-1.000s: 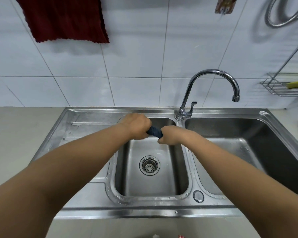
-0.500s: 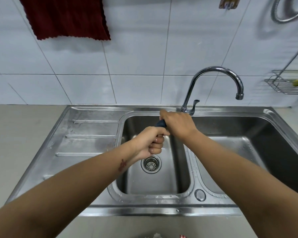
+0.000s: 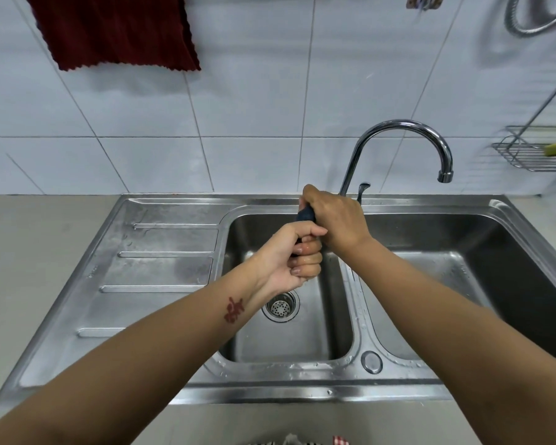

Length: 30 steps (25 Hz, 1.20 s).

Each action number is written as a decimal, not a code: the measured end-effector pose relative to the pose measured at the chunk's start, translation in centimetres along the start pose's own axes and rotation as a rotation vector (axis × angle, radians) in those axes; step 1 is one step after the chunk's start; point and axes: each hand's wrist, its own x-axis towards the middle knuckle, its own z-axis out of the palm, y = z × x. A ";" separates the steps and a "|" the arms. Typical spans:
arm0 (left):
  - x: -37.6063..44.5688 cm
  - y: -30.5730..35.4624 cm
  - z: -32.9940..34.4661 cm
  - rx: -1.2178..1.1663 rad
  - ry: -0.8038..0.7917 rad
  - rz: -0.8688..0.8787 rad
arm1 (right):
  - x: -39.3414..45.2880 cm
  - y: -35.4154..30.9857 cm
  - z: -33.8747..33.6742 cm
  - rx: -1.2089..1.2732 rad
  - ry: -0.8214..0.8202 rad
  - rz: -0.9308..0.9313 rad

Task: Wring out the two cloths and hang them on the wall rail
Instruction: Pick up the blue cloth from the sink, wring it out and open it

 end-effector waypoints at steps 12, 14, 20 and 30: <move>1.7 2.7 -6.1 0.666 0.485 0.160 | 0.0 1.3 2.8 0.888 -0.150 0.496; 1.8 2.7 -6.7 0.748 0.481 0.197 | 0.3 1.3 2.6 0.925 -0.120 0.524; 1.4 3.0 -7.4 0.978 0.466 0.395 | 1.0 1.1 1.4 0.969 -0.076 0.550; 1.4 5.2 -5.6 0.990 0.451 0.685 | 1.7 -0.9 0.6 1.044 -0.157 0.414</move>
